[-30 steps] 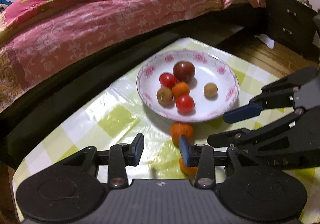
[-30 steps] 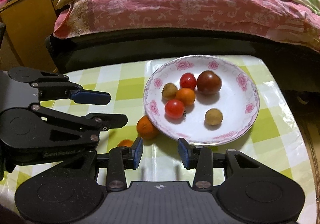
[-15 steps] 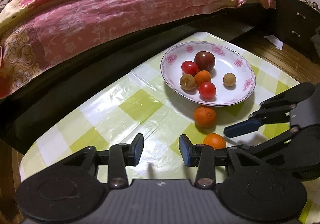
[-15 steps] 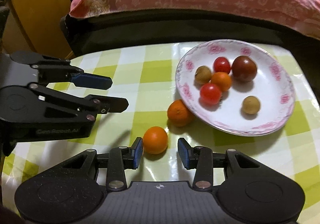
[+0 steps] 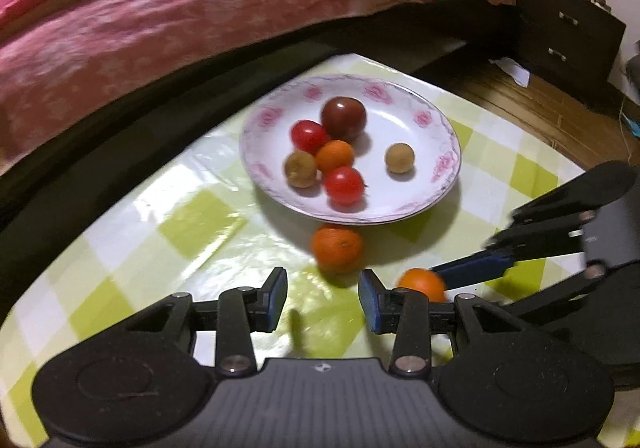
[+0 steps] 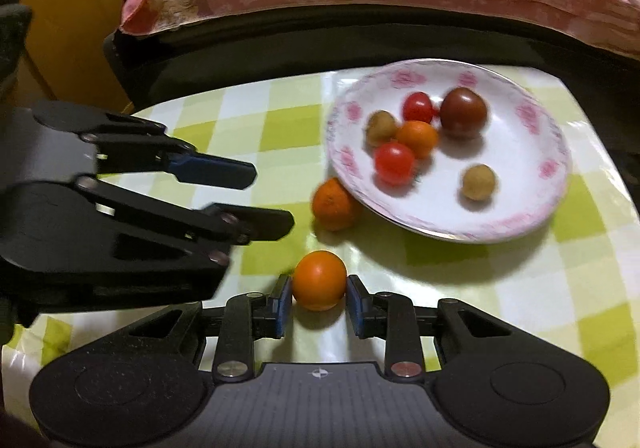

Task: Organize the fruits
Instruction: 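Grasp a tangerine with the right tool while left tool grasps another tangerine, then carry both held tangerines over the white plate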

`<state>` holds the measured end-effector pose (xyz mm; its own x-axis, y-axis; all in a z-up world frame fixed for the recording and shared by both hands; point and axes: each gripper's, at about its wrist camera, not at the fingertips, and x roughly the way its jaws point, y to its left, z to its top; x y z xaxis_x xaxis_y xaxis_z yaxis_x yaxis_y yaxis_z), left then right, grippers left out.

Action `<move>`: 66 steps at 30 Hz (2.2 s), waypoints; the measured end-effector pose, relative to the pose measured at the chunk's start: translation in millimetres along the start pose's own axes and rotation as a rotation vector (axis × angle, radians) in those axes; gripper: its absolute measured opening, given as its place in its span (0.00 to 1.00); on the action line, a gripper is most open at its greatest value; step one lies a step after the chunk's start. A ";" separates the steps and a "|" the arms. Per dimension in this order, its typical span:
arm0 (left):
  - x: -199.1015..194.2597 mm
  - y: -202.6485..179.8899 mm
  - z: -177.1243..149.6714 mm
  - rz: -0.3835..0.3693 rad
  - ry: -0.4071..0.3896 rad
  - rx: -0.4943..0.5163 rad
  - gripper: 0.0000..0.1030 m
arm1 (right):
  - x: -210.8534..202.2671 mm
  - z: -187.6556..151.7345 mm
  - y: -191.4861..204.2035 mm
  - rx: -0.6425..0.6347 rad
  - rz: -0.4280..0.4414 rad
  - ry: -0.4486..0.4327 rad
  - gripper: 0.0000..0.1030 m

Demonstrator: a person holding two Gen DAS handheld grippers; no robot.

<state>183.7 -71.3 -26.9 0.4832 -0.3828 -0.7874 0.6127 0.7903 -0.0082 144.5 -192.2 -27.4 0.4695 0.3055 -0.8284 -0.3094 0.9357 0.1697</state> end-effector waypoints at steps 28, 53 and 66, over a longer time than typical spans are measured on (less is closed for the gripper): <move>25.9 -30.2 2.7 0.027 0.018 0.036 0.41 | -17.5 -13.7 -45.7 0.054 -0.110 0.012 0.24; 19.9 -36.9 -8.1 0.050 0.006 0.045 0.42 | -11.1 -16.5 -38.4 -0.019 -0.174 0.008 0.25; 16.6 -41.6 -9.1 0.044 0.016 0.055 0.41 | -12.8 -14.3 -36.5 -0.029 -0.179 0.005 0.24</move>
<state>160.5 -106.2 -45.3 0.5001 -0.3402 -0.7963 0.6247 0.7786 0.0598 138.0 -232.8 -30.6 0.5151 0.1338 -0.8466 -0.2451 0.9695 0.0041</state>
